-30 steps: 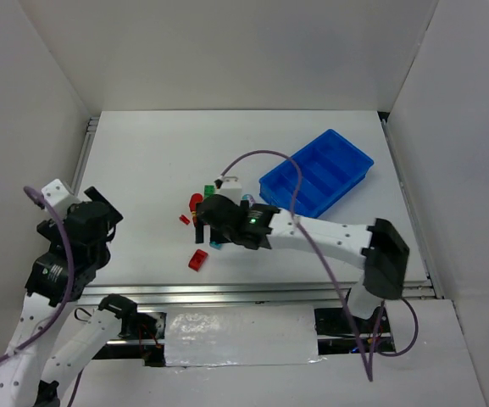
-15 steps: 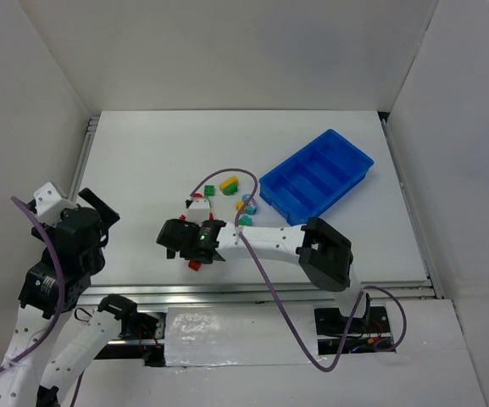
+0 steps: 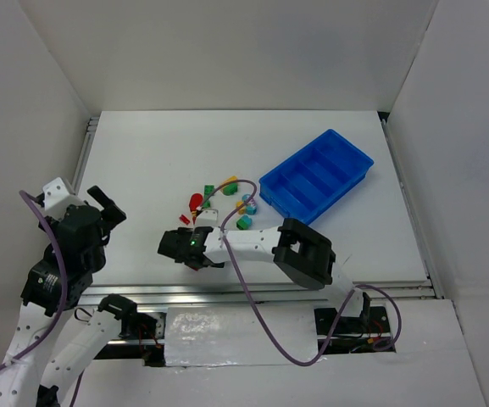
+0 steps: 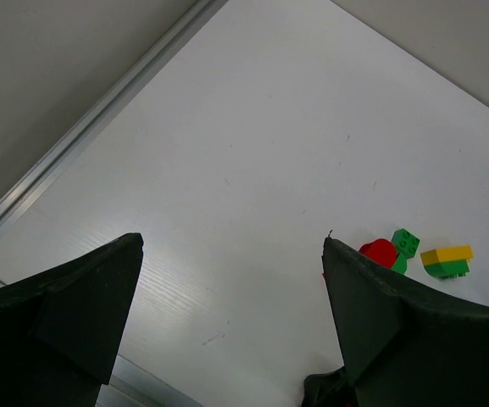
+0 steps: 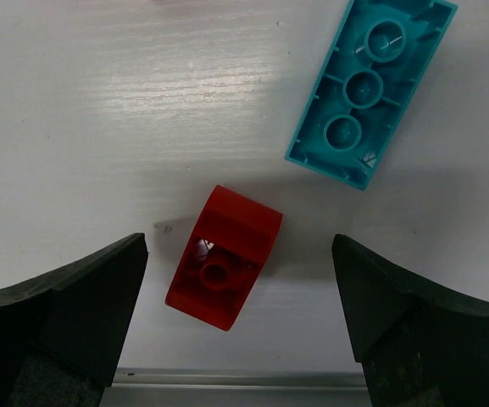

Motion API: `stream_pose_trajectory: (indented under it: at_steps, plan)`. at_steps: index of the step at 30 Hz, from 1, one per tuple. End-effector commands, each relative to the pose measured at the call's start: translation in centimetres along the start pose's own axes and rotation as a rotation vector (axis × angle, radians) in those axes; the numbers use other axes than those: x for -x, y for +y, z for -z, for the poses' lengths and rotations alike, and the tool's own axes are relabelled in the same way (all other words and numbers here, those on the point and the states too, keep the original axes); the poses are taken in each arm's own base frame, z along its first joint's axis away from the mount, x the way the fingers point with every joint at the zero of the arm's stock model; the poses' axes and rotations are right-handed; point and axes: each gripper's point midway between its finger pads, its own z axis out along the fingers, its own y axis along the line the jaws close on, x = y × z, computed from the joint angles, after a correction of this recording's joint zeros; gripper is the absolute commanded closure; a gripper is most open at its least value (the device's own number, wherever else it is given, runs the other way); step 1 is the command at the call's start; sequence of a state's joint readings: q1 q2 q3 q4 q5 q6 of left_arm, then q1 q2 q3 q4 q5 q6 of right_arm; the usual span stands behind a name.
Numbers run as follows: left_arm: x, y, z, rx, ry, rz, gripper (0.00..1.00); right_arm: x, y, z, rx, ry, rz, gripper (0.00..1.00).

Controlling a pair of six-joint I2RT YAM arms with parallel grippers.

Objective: Sort the legos into containers by color

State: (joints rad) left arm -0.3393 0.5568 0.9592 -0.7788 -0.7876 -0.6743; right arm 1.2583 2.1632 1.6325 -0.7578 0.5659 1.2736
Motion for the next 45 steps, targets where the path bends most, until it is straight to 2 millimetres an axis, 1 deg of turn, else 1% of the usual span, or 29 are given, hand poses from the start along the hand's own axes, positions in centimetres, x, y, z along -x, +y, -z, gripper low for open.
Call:
stream_pose_trajectory:
  at_steps: [1, 3, 4, 5, 6, 12, 13, 14, 15, 16, 18, 23, 25, 27, 28, 29, 30, 31, 33, 34, 35, 36, 37, 38, 39, 40, 41, 43, 45]
  plan:
    - [0.5, -1.0, -0.1, -0.043, -0.018, -0.007, 0.01, 1.3, -0.3, 0.1, -0.025, -0.032, -0.067, 0.03]
    - [0.4, -1.1, -0.1, -0.052, -0.015, -0.008, 0.00, 1.2, -0.1, -0.4, -0.012, -0.029, -0.071, 0.08]
    - [0.5, -1.2, -0.1, -0.056, -0.016, -0.009, 0.00, 1.1, 0.0, -0.5, -0.008, -0.019, -0.066, 0.19]
    - [0.5, -1.2, -0.1, -0.058, -0.017, -0.009, 0.00, 1.1, 0.3, -0.6, 0.004, -0.016, -0.070, 0.25]
    - [0.5, -1.2, -0.1, -0.059, -0.018, -0.009, 0.00, 0.9, 0.4, -0.6, 0.013, -0.011, -0.056, 0.42]
    - [0.7, -0.9, 0.1, -0.054, -0.028, 0.000, 0.01, 0.6, 2.4, 0.5, 0.103, 0.040, -0.055, 0.45]
    - [0.7, -0.9, 0.2, -0.054, -0.030, 0.004, 0.01, 0.7, 3.2, 1.3, 0.154, 0.050, -0.047, 0.68]
    - [0.8, -0.8, 0.2, -0.054, -0.033, 0.006, 0.00, 0.3, 3.5, 1.1, 0.176, 0.060, -0.035, 0.78]
    - [0.8, -0.7, 0.2, -0.052, -0.034, 0.006, 0.00, 1.1, 4.2, 2.3, 0.230, 0.055, -0.047, 0.84]
    - [0.9, -0.7, 0.3, -0.051, -0.039, 0.011, 0.01, 1.2, 4.5, 2.8, 0.267, 0.056, -0.043, 0.97]
    - [0.9, -0.6, 0.3, -0.049, -0.041, 0.012, 0.01, 2.1, 5.5, 4.4, 0.354, 0.046, -0.042, 1.00]
    - [0.8, -0.7, 0.2, -0.049, -0.036, 0.007, 0.00, 3.6, 5.9, 5.9, 0.397, 0.014, 0.017, 1.00]
    - [0.9, -0.7, 0.2, -0.049, -0.036, 0.007, 0.01, 4.0, 6.5, 7.0, 0.468, 0.010, 0.083, 1.00]
    - [0.9, -0.6, 0.2, -0.046, -0.038, 0.006, 0.01, 4.9, 7.1, 8.8, 0.562, -0.008, 0.138, 1.00]
    - [0.9, -0.6, 0.3, -0.046, -0.040, 0.008, 0.00, 6.2, 7.3, 9.3, 0.598, -0.037, 0.140, 1.00]
    - [0.9, -0.6, 0.3, -0.045, -0.042, 0.009, 0.01, 6.5, 6.3, 9.0, 0.601, -0.057, 0.204, 1.00]
    - [0.9, -0.6, 0.3, -0.045, -0.041, 0.008, 0.00, 8.3, 6.0, 10.6, 0.654, -0.094, 0.222, 1.00]
    - [0.9, -0.5, 0.3, -0.043, -0.042, 0.008, 0.01, 9.8, 5.9, 10.9, 0.732, -0.097, 0.249, 1.00]
    - [0.8, -0.7, 0.2, -0.048, -0.038, 0.003, 0.01, 11.9, 3.4, 11.7, 0.777, -0.142, 0.353, 1.00]
    - [0.8, -0.7, 0.2, -0.049, -0.038, 0.002, 0.00, 13.5, 1.2, 10.3, 0.755, -0.136, 0.362, 1.00]
    - [0.9, -0.8, 0.2, -0.051, -0.039, 0.003, 0.00, 15.4, -0.1, 11.7, 0.778, -0.190, 0.402, 1.00]
    - [0.8, -0.8, 0.2, -0.051, -0.036, -0.002, 0.01, 16.5, -1.2, 11.9, 0.771, -0.206, 0.410, 1.00]
    - [0.8, -0.8, 0.2, -0.051, -0.036, -0.001, 0.01, 18.6, -3.8, 10.9, 0.704, -0.225, 0.394, 1.00]
    - [0.7, -0.8, 0.2, -0.050, -0.034, -0.003, 0.01, 20.4, -5.2, 12.0, 0.685, -0.292, 0.414, 1.00]
    - [0.8, -0.8, 0.2, -0.051, -0.035, -0.002, 0.00, 21.7, -6.7, 11.8, 0.641, -0.327, 0.408, 1.00]
    - [0.7, -0.8, 0.2, -0.052, -0.034, -0.002, 0.01, 22.5, -8.4, 11.1, 0.585, -0.342, 0.413, 1.00]
    - [0.8, -0.9, 0.2, -0.055, -0.037, -0.002, 0.01, 24.7, -10.9, 10.1, 0.494, -0.383, 0.416, 1.00]
    - [0.7, -0.9, 0.2, -0.060, -0.035, -0.004, 0.01, 25.6, -13.1, 8.7, 0.413, -0.363, 0.435, 1.00]
    - [0.7, -1.0, 0.1, -0.059, -0.034, -0.007, 0.00, 26.5, -15.5, 5.8, 0.302, -0.327, 0.465, 1.00]
